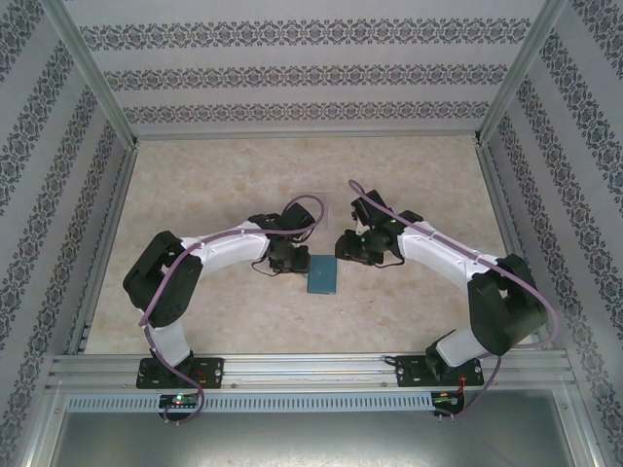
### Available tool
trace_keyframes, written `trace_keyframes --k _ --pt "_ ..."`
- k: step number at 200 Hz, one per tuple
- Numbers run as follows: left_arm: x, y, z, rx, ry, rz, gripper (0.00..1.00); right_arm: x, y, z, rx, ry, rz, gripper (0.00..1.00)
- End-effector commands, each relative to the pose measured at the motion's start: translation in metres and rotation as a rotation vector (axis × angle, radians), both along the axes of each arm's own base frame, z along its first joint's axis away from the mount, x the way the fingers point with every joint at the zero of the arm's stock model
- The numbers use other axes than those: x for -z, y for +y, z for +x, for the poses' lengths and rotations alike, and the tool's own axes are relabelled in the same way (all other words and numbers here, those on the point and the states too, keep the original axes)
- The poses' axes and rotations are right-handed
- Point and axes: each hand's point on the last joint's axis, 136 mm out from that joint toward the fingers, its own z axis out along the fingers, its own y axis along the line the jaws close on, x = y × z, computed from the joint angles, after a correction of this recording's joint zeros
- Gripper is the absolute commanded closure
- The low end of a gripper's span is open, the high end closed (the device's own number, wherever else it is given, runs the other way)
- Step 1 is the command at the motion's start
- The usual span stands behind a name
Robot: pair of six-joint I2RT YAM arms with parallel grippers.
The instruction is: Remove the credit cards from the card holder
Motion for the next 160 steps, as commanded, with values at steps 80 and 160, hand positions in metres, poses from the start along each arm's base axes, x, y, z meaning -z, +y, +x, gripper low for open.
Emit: trace_keyframes --k 80,160 --pt "0.008 -0.001 -0.007 -0.107 0.064 -0.279 0.96 0.014 0.022 -0.008 -0.123 0.053 -0.194 0.35" --pt "0.021 0.009 -0.013 -0.163 0.105 -0.386 0.99 0.031 0.040 0.000 -0.187 0.057 -0.348 0.13"
